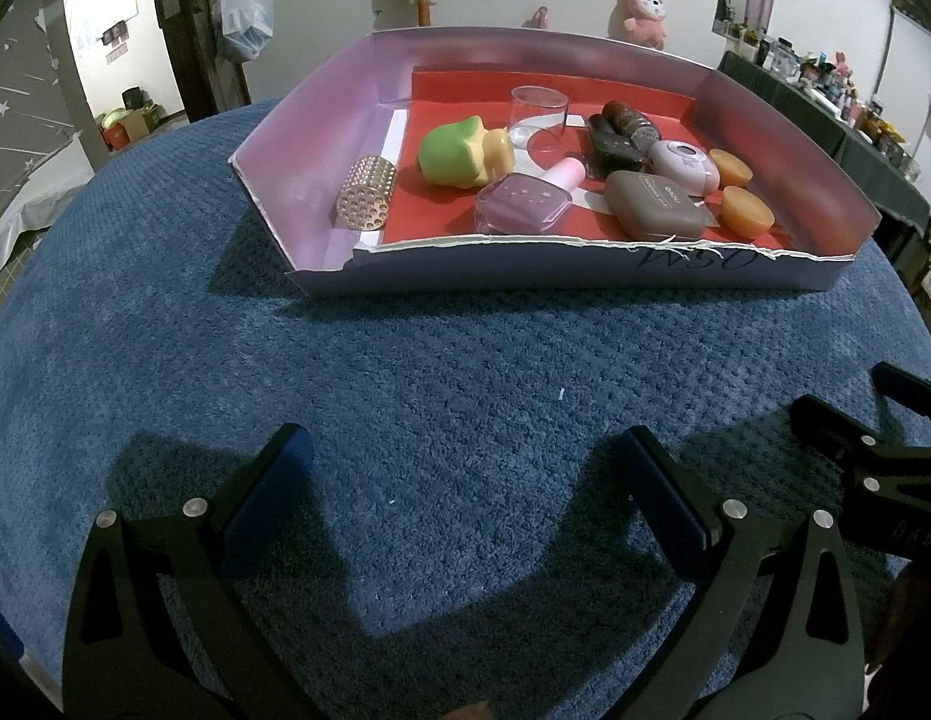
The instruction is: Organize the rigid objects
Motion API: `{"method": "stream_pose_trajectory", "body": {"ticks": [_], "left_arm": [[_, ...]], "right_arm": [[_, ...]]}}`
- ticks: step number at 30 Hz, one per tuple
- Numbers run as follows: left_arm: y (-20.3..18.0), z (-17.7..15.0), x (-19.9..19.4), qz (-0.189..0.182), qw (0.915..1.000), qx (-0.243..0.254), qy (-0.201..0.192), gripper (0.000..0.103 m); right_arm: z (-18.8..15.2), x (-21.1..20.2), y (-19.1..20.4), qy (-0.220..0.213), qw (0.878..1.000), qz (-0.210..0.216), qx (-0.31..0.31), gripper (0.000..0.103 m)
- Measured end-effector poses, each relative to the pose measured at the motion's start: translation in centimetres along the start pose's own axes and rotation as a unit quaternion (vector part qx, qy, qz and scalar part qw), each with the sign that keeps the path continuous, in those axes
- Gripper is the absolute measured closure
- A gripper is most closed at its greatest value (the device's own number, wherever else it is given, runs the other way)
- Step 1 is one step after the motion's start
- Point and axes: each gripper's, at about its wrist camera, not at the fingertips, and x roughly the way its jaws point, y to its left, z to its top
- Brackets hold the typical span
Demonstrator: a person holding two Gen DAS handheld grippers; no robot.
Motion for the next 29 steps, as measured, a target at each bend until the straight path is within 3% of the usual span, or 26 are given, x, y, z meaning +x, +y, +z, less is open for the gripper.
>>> {"method": "stream_pose_trajectory", "body": {"ticks": [29], "left_arm": [[0.05,-0.02,0.03,0.000,1.0000,0.000,0.000,0.000]], "right_arm": [[-0.02,0.02,-0.26,0.000,1.000,-0.005,0.003,0.000]]}}
